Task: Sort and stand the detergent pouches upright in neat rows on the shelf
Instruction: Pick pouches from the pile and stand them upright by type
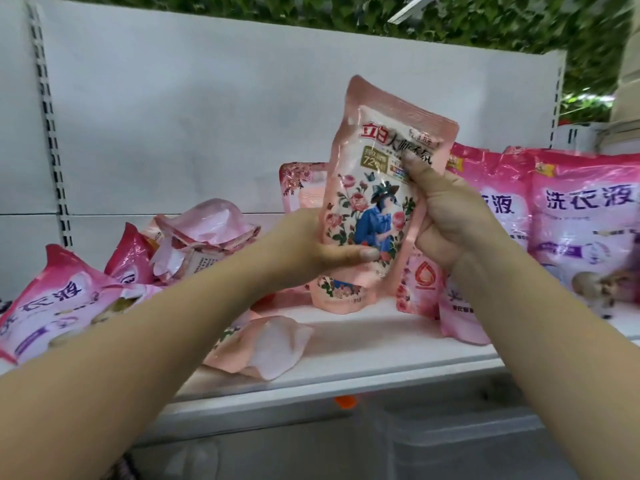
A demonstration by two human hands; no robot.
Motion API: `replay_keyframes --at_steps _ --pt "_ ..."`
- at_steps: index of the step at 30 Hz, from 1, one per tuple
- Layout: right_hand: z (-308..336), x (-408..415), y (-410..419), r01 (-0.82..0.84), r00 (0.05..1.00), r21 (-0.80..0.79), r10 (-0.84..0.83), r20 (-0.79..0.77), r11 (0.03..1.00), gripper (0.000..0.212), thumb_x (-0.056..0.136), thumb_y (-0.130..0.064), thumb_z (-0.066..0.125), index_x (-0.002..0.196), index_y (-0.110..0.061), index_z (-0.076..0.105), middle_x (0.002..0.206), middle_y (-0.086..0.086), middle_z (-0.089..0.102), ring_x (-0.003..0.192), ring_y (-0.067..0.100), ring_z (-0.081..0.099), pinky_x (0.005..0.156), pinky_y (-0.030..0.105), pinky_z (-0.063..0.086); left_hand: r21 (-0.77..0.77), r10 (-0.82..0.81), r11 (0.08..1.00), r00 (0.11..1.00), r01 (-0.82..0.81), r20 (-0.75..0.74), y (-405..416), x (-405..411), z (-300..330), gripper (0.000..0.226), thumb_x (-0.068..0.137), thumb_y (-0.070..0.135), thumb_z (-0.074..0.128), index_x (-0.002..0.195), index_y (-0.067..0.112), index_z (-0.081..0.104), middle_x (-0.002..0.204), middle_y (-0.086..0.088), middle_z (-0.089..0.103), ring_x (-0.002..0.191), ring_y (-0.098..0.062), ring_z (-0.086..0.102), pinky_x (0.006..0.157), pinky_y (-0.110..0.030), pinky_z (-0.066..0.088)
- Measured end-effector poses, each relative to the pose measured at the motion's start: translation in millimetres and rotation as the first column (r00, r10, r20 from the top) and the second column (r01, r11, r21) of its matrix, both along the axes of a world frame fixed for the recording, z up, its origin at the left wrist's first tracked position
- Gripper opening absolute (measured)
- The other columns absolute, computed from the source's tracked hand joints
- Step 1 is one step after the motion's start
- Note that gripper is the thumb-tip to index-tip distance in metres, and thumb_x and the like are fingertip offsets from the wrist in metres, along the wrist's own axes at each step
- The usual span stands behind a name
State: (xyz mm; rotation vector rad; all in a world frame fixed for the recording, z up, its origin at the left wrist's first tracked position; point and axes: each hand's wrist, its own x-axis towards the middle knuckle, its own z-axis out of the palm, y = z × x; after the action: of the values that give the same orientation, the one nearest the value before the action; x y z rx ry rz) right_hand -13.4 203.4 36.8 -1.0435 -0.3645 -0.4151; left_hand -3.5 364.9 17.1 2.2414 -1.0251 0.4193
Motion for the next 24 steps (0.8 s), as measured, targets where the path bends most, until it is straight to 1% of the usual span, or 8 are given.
replay_keyframes --at_steps 2,5,9,10,13,15,20,24 --pt "-4 3 -4 0.051 0.999 -0.061 -0.052 -0.010 0.997 0.015 0.076 -0.019 0.066 0.084 -0.007 0.060 0.068 0.003 0.071 0.073 0.019 0.068 0.080 0.038 0.056 0.145 0.005 0.989 0.996 0.008 -0.092 0 4 -1 0.063 0.056 0.067 0.052 0.093 0.018 0.067 0.091 -0.001 0.072 0.078 -0.010 0.065 0.079 -0.028 0.054" --pt "-16 6 -4 0.118 0.992 -0.155 -0.122 -0.019 0.981 0.012 0.078 -0.020 0.064 0.075 -0.011 0.057 0.063 -0.002 0.070 0.073 0.012 0.066 0.082 0.030 0.052 0.151 0.030 0.989 0.971 0.006 -0.237 8 10 -3 0.026 0.062 0.056 0.058 0.079 0.036 0.061 0.074 0.028 0.065 0.068 0.016 0.059 0.067 -0.001 0.045" --pt "-42 8 3 0.154 0.978 -0.362 -0.194 -0.075 0.919 0.014 0.084 -0.024 0.060 0.077 -0.012 0.056 0.074 0.000 0.068 0.067 0.002 0.067 0.070 0.017 0.054 0.223 0.078 0.975 0.960 -0.017 -0.270 11 24 -20 0.014 0.074 0.037 0.069 0.077 0.038 0.055 0.074 0.029 0.059 0.064 0.018 0.054 0.063 0.000 0.043" --pt "-50 9 3 0.117 0.974 -0.401 -0.184 -0.132 0.909 0.015 0.084 -0.027 0.059 0.082 -0.012 0.057 0.078 0.002 0.068 0.069 0.003 0.068 0.071 0.018 0.055 0.227 0.079 0.974 0.955 -0.013 -0.287 11 27 -24 0.016 0.077 0.034 0.068 0.075 0.038 0.053 0.071 0.031 0.055 0.059 0.019 0.052 0.057 0.002 0.041" --pt "-68 8 2 -0.048 0.949 -0.507 -0.119 -0.293 0.861 0.020 0.083 -0.029 0.060 0.099 -0.017 0.060 0.099 0.007 0.071 0.096 0.024 0.066 0.092 0.048 0.049 0.201 0.088 0.979 0.945 -0.024 -0.316 14 33 -30 0.015 0.077 0.032 0.069 0.076 0.037 0.055 0.073 0.030 0.057 0.060 0.016 0.055 0.056 0.002 0.041" --pt "-75 4 0 -0.144 0.942 -0.551 -0.057 -0.332 0.822 0.019 0.082 -0.013 0.062 0.101 -0.016 0.060 0.103 0.006 0.070 0.100 0.022 0.064 0.092 0.042 0.049 0.223 0.091 0.975 0.943 -0.019 -0.320 18 35 -31 0.014 0.074 0.032 0.072 0.078 0.036 0.059 0.073 0.029 0.063 0.064 0.013 0.059 0.062 -0.001 0.044" --pt "-80 -7 -10 -0.109 0.936 -0.818 -0.220 -0.277 0.565 0.050 0.070 0.000 0.073 0.113 -0.018 0.056 0.107 -0.001 0.068 0.103 0.019 0.063 0.100 0.041 0.044 0.286 0.112 0.958 0.946 -0.022 -0.304 21 36 -29 0.021 0.068 0.033 0.078 0.076 0.039 0.059 0.065 0.038 0.059 0.062 0.022 0.054 0.060 0.003 0.037" --pt "-73 -22 -17 0.018 0.928 -0.966 -0.364 -0.080 0.258 0.039 0.077 -0.002 0.065 0.107 -0.027 0.057 0.100 -0.006 0.068 0.093 0.013 0.063 0.085 0.024 0.049 0.332 0.149 0.942 0.946 -0.047 -0.288 19 36 -29 0.025 0.068 0.033 0.078 0.077 0.041 0.056 0.071 0.036 0.057 0.066 0.019 0.052 0.060 0.002 0.036"
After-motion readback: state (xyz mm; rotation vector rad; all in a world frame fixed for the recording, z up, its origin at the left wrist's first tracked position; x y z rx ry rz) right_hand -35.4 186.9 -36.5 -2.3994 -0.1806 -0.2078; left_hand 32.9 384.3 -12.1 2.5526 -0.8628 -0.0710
